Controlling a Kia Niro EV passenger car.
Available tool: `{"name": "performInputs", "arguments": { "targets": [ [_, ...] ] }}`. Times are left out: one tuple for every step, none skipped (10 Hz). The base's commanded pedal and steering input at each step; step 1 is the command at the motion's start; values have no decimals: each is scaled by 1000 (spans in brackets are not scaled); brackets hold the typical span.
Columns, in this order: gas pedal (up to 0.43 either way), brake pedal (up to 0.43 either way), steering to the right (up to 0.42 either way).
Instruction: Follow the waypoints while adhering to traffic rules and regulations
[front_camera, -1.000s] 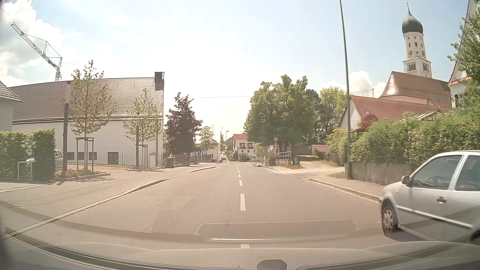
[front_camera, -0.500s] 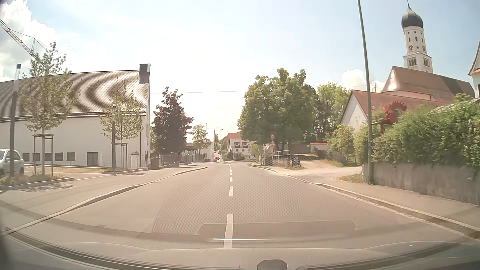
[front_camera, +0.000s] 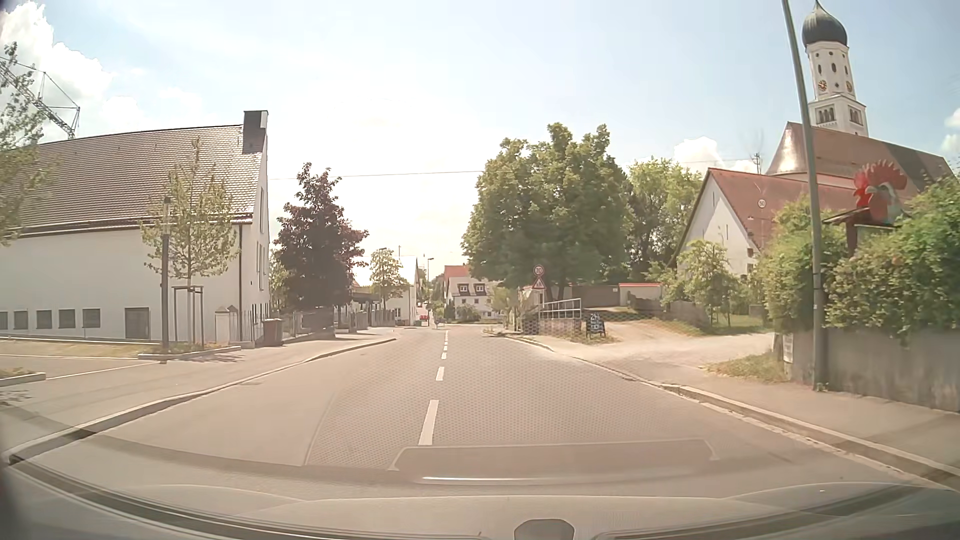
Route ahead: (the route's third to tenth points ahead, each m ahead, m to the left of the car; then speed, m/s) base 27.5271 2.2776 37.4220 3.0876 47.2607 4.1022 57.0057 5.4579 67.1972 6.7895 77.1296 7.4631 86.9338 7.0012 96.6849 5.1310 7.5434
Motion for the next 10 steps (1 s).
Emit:
{"name": "performInputs", "arguments": {
  "targets": [
    [118,0,10],
    [118,0,8],
    [118,0,4],
    [118,0,3],
    [118,0,1],
    [118,0,-1],
    [118,0,-5],
    [118,0,-8],
    [118,0,-9],
    [118,0,-11]
  ]
}}
